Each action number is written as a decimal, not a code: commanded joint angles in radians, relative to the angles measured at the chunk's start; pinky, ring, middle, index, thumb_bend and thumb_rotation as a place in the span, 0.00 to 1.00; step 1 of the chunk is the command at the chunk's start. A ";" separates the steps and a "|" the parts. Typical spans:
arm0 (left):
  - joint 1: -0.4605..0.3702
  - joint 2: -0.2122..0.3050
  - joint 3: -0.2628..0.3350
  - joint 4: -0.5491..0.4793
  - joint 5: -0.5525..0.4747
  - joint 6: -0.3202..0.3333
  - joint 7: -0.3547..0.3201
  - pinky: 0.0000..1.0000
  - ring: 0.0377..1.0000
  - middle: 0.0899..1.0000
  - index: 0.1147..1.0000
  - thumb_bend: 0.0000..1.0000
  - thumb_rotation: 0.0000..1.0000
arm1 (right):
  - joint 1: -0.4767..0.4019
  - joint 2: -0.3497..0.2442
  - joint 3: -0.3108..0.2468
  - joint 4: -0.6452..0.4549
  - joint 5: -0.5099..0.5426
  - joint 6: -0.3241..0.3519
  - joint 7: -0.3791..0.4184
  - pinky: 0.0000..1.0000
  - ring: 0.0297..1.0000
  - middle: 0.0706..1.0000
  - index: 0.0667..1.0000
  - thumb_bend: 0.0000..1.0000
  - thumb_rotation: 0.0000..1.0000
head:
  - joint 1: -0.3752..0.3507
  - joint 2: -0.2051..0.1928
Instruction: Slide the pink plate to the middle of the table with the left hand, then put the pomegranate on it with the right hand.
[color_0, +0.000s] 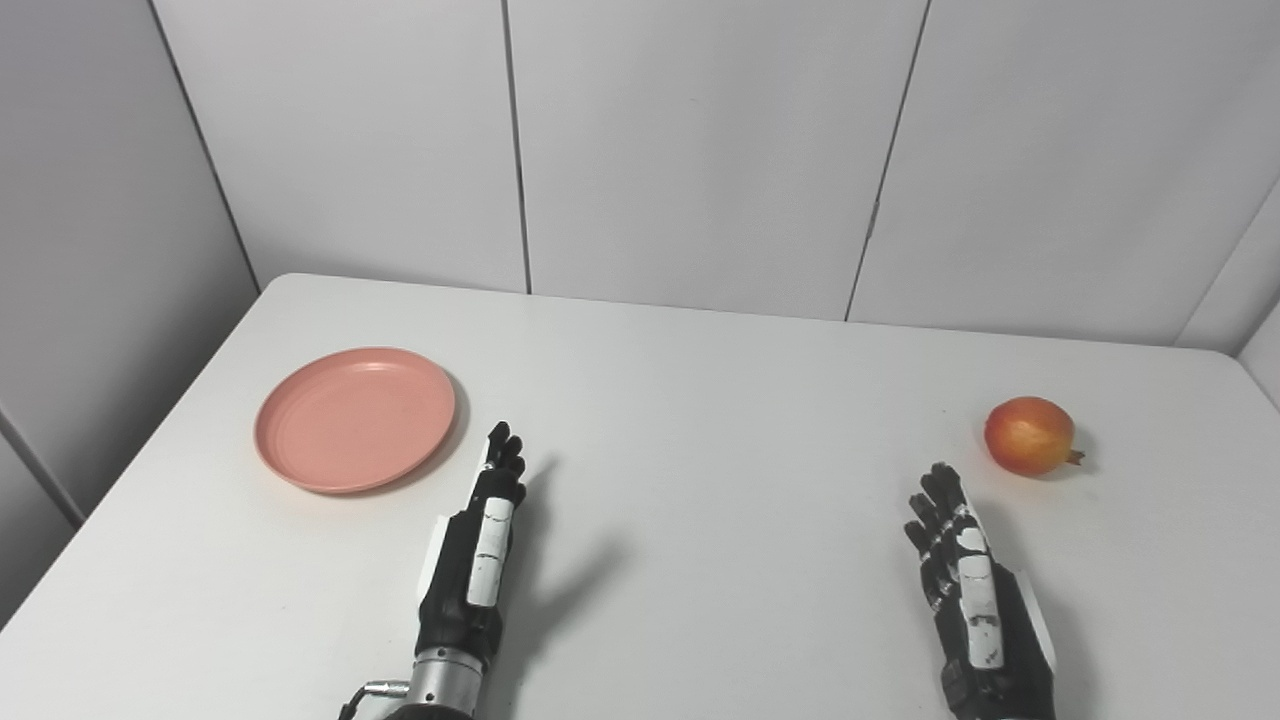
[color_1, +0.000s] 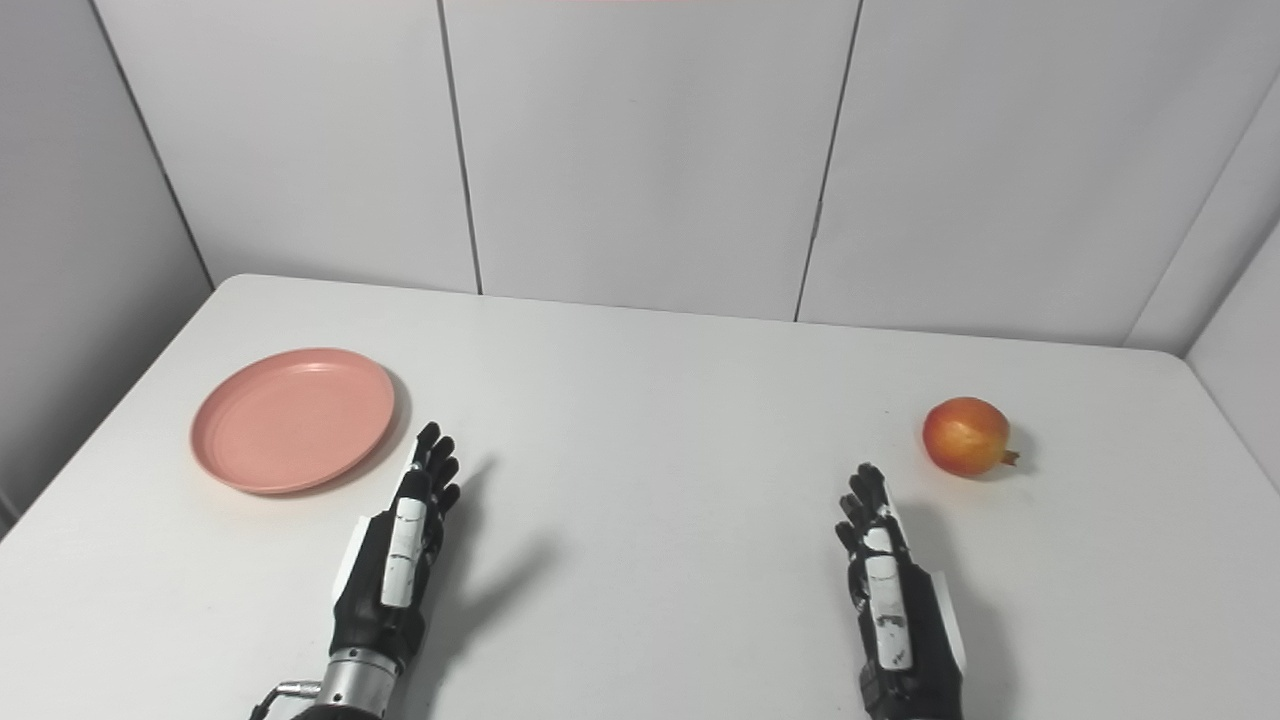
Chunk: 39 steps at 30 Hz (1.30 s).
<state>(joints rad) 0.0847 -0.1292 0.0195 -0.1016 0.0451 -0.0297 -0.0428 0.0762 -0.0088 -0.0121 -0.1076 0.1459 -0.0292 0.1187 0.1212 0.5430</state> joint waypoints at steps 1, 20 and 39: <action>0.015 -0.010 -0.023 0.044 -0.006 -0.047 0.010 1.00 1.00 1.00 1.00 0.74 1.00 | 0.013 -0.036 -0.023 0.059 0.018 -0.073 0.022 1.00 0.99 0.99 0.98 0.80 0.95 | 0.014 -0.017; 0.007 -0.014 -0.048 0.103 -0.001 -0.079 0.044 1.00 1.00 1.00 1.00 0.70 1.00 | -0.002 -0.053 -0.026 0.152 0.044 -0.140 0.033 1.00 1.00 0.99 0.98 0.80 0.93 | 0.045 -0.098; 0.012 -0.023 -0.070 0.015 -0.062 -0.042 0.044 1.00 0.97 0.98 1.00 0.83 0.93 | 0.014 -0.075 -0.033 0.153 0.086 -0.141 0.056 1.00 1.00 1.00 0.98 0.82 0.90 | 0.070 -0.106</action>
<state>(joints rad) 0.0661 -0.1433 -0.0445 -0.0683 0.0008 -0.0879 0.0074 0.0298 -0.0675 -0.0325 -0.0280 0.2214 -0.1401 0.1525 0.1902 0.4356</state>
